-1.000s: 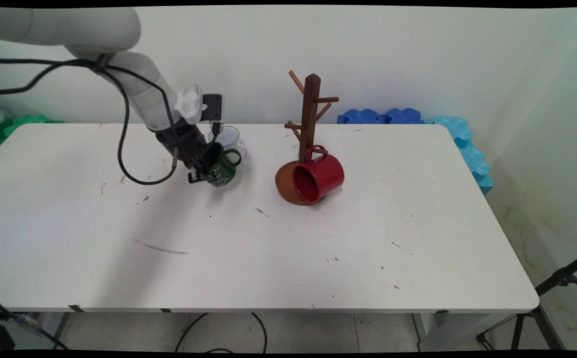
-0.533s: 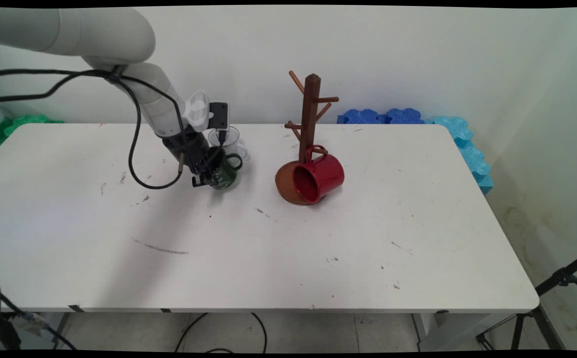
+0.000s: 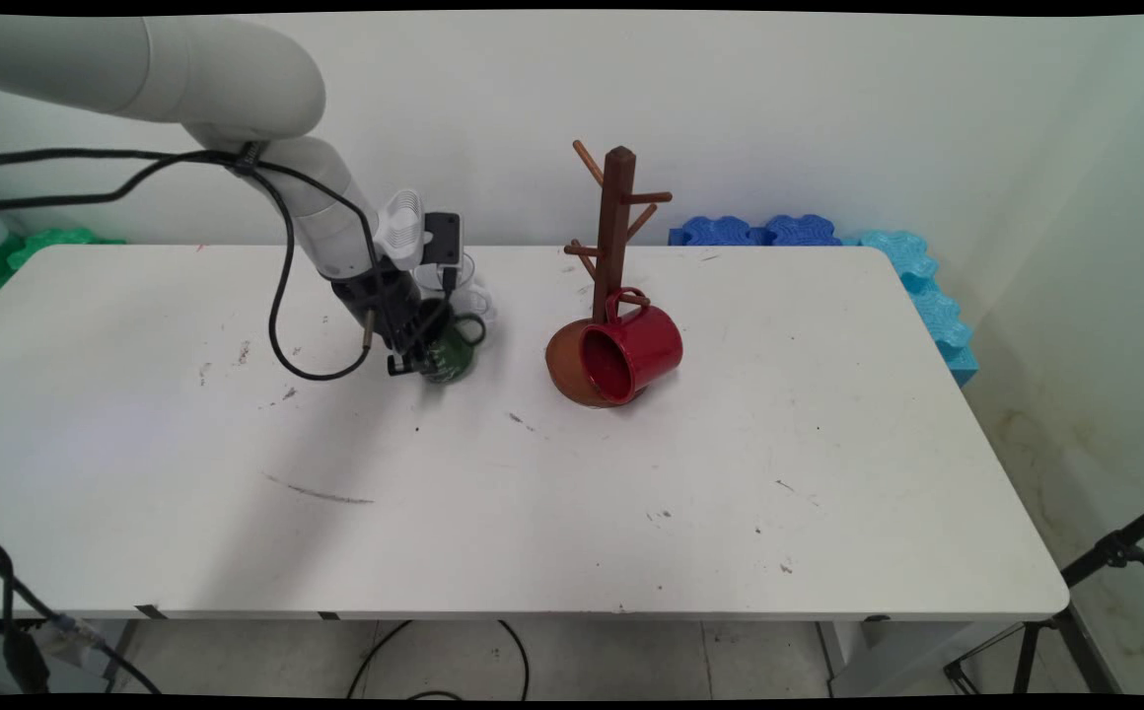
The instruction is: Place the picked object on the table
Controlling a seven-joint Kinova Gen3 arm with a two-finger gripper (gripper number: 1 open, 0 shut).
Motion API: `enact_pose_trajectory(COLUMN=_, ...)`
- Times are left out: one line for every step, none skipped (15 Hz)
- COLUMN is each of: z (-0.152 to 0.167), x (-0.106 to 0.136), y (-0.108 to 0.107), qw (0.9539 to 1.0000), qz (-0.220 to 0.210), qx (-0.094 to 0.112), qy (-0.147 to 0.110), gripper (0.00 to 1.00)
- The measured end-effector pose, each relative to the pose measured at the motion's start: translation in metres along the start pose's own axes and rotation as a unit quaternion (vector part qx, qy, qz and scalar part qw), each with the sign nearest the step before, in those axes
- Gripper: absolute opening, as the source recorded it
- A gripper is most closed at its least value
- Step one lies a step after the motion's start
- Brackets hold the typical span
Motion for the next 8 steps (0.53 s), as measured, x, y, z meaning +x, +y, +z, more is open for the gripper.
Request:
enact_pose_trajectory(z=0.001, x=0.001, y=0.0, qw=1.0, qz=0.0, qx=0.0, qy=0.001, gripper=1.0)
enact_pose_trajectory(z=0.002, x=0.002, y=0.0, qw=1.0, qz=-0.002, qx=0.0, qy=0.003, gripper=1.0)
enact_pose_trajectory(z=0.003, x=0.004, y=0.001, qw=1.0, qz=-0.003, qx=-0.001, qy=0.007, gripper=1.0)
enact_pose_trajectory(z=0.004, x=0.005, y=0.002, qw=0.9999, qz=-0.005, qx=-0.002, qy=0.01, gripper=1.0)
enact_pose_trajectory(z=0.005, x=0.007, y=0.002, qw=0.9999, qz=-0.008, qx=-0.003, qy=0.014, gripper=1.0)
enact_pose_trajectory(z=0.006, x=0.009, y=0.003, qw=0.9997, qz=-0.011, qx=-0.004, qy=0.021, gripper=1.0)
enact_pose_trajectory(z=0.006, x=0.011, y=0.004, qw=0.9995, qz=-0.014, qx=-0.006, qy=0.027, gripper=1.0)
enact_pose_trajectory(z=0.005, x=0.013, y=0.004, qw=0.9993, qz=-0.016, qx=-0.007, qy=0.032, gripper=1.0)
